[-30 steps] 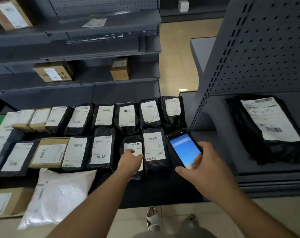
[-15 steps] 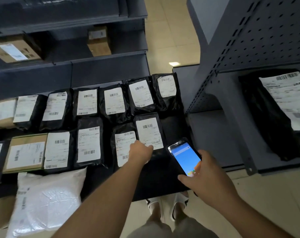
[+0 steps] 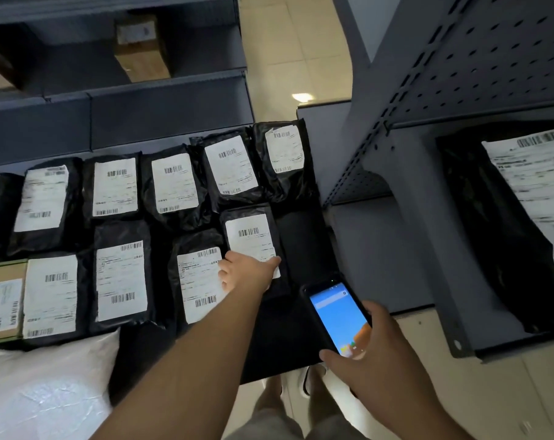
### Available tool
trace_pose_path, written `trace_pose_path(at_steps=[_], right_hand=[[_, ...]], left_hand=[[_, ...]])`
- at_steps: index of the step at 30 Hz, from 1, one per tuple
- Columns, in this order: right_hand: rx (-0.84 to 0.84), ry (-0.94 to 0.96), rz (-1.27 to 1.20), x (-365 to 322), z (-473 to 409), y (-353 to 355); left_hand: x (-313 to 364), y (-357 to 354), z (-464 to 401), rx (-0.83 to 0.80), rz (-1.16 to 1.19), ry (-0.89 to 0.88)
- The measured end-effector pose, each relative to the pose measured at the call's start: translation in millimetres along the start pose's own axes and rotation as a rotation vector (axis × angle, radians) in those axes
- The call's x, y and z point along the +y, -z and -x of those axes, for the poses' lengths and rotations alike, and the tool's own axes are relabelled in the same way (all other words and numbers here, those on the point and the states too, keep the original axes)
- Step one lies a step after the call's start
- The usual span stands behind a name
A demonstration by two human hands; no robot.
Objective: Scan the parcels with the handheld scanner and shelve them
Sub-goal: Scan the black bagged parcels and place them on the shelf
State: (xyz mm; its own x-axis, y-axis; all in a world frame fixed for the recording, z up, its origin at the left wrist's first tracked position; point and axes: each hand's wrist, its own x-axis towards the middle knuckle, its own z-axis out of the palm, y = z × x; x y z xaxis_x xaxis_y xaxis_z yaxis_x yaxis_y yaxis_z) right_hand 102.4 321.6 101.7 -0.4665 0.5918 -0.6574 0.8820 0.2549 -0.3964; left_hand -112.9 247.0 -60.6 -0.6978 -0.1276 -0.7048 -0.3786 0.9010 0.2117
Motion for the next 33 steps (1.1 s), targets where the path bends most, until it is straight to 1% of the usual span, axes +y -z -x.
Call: trace_pose_path(at_steps=[6, 10, 14, 16, 20, 23, 26, 30, 33], right_hand=[[-0.005, -0.059, -0.047, 9.8, -1.3, -1.0], [-0.005, -0.08, -0.03, 17.3, -1.6, 0.5], [-0.003, -0.096, -0.041, 21.6, -0.5, 0.2], [0.01, -0.091, -0.057, 22.6, 3.1, -0.4], [0.021, -0.057, -0.06, 21.4, 13.0, -1.8], [0.026, -0.039, -0.069, 13.8, 20.4, -1.4], [0.021, -0.026, -0.062, 4.9, 29.4, -1.7], [0.012, 0.026, -0.064, -8.6, 42.2, -2.6], [0.0, 0.075, -0.053, -24.2, 53.1, -0.6]], left_hand=[[11.2, -12.4, 6.8, 0.04, 0.039, -0.004], [14.0, -17.1, 6.9, -0.027, 0.13, 0.007], [8.8, -17.3, 7.8, -0.068, 0.148, 0.003], [2.9, -15.8, 9.8, -0.09, 0.193, -0.017], [-9.5, -5.0, 16.7, -0.172, 0.412, -0.024], [-16.2, 10.3, 25.9, -0.231, 0.425, 0.001], [-26.9, 25.4, 33.4, -0.287, 0.429, -0.011], [-48.3, 46.2, 39.5, -0.293, 0.527, -0.078], [-64.8, 70.5, 46.7, -0.265, 0.586, -0.15]])
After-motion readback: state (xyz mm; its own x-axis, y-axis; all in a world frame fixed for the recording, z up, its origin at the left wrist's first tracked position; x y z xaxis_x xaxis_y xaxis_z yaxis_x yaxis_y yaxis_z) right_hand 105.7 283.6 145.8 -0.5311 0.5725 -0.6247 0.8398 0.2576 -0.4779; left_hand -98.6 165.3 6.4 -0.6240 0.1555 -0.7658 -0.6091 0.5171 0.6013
